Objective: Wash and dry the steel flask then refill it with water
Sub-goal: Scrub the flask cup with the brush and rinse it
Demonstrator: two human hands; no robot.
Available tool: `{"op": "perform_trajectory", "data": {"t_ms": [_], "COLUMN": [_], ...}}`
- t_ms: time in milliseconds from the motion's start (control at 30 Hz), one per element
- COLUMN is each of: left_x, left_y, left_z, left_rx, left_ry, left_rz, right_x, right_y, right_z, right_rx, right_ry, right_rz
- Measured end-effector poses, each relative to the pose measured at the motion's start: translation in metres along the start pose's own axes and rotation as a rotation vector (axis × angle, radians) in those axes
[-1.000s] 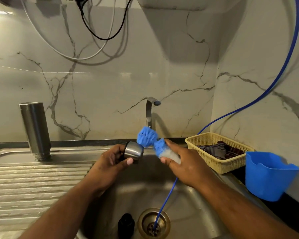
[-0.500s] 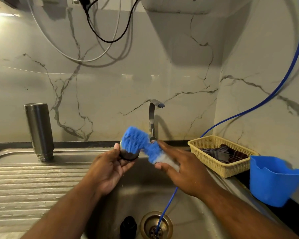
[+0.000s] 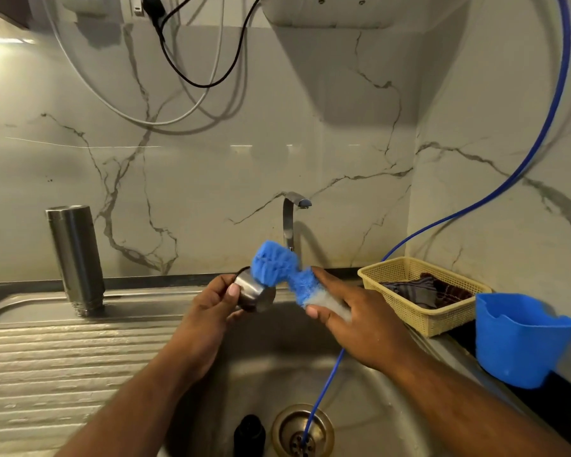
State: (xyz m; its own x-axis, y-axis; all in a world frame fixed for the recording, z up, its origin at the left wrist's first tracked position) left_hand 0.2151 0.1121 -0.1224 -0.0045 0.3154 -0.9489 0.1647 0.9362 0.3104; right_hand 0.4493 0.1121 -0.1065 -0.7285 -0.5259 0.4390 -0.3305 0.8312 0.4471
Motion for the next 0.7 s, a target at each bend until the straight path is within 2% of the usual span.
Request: {"op": "perform_trajectory", "data": {"t_ms": [67, 167, 300, 433, 600, 700], "left_x": [-0.001, -0.001, -0.004, -0.008, -0.003, -0.002], "left_y": [0.0, 0.0, 0.0, -0.002, 0.001, 0.0], "left_z": [0.003, 0.005, 0.005, 0.007, 0.005, 0.007], "left_rx": [0.031, 0.064, 0.073, 0.08, 0.092, 0.1], "left_ry": [0.098, 0.166, 0.217, 0.244, 0.197, 0.233], "left_rz": [0.049, 0.105, 0.131, 0.165, 0.139, 0.158], "right_x": [0.001, -0.009, 0.004, -0.011, 0.013, -0.004], "right_y": [0.001, 0.004, 0.001, 0.004, -0.002, 0.001], "right_z": [0.001, 0.001, 0.005, 0.003, 0.001, 0.008], "right_rx": [-0.008, -0.026, 0.0, -0.016, -0.005, 0.003], "right_ry": [-0.054, -0.014, -0.06, 0.013, -0.055, 0.017], "right_rz": [-0.003, 0.094, -0.014, 0.139, -0.038, 0.103]}}
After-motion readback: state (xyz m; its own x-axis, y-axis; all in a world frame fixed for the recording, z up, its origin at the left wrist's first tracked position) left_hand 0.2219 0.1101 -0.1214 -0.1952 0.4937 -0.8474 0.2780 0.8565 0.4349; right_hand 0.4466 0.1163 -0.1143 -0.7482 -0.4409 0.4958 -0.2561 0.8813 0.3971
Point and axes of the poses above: each hand's wrist, its own y-axis towards the middle knuckle, its own z-axis out of the palm, x = y × z, the point moved 7 cm from there along y, towards the middle knuckle, and after that the axes turned 9 degrees about x, right-handed, at the moved point
